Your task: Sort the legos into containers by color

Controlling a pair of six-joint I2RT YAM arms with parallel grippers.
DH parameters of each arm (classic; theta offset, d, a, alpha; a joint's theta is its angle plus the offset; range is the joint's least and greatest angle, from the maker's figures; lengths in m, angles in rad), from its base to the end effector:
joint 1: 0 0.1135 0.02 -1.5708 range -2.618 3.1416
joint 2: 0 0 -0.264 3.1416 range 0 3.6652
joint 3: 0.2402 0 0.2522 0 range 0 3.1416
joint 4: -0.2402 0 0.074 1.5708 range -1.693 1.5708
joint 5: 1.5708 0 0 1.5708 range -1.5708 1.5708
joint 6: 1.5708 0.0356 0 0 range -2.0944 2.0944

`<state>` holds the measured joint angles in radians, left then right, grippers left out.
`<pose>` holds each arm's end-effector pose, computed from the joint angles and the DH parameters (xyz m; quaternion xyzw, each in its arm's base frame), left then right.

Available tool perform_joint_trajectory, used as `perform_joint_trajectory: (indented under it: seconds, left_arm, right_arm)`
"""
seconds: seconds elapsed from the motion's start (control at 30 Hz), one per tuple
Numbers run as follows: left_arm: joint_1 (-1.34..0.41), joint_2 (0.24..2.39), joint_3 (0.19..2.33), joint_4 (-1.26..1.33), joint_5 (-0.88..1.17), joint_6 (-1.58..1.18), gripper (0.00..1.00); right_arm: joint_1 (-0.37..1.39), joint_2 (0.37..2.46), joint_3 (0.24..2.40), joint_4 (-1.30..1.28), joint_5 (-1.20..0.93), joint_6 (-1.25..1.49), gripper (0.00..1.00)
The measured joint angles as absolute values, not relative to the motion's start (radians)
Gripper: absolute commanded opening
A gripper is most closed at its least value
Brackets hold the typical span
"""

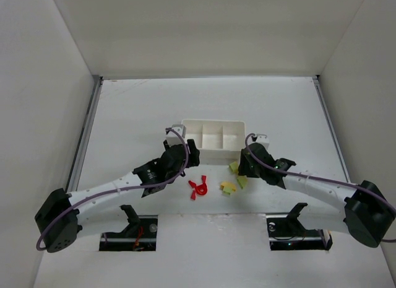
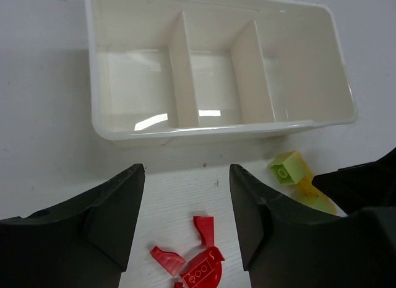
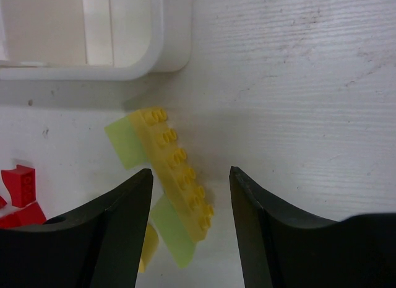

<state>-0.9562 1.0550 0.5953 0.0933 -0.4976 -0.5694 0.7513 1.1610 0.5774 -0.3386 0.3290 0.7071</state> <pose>0.1489 -0.1816 0.2505 0.0166 0.8106 -0.2326 0.5371 0.1667 0.1400 0.1849 0.0315 0.9360 0.0937 0.3378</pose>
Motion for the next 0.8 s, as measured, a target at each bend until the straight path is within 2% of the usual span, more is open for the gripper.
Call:
perform_joint_trajectory:
  seconds: [0.2,0.5,0.7,0.8]
  left_arm:
    - [-0.940,1.081,0.592,0.152,-0.405,-0.574,0.55]
    - [-0.934,1.104,0.589,0.185,-0.308,-0.576,0.54]
    - [-0.934,1.139,0.589,0.197,-0.250,-0.582,0.55]
    - [-0.934,1.159,0.589,0.196,-0.230,-0.588,0.57]
  right_arm:
    - [0.767,1.164,0.581,-0.356,0.286,0.704,0.58]
    - [0.767,1.230,0.594,-0.358,0.262,0.699,0.49]
    - [0.767,1.273,0.595,-0.327,0.261,0.694,0.33]
    - [0.767,1.278,0.597,-0.315,0.261,0.693,0.30]
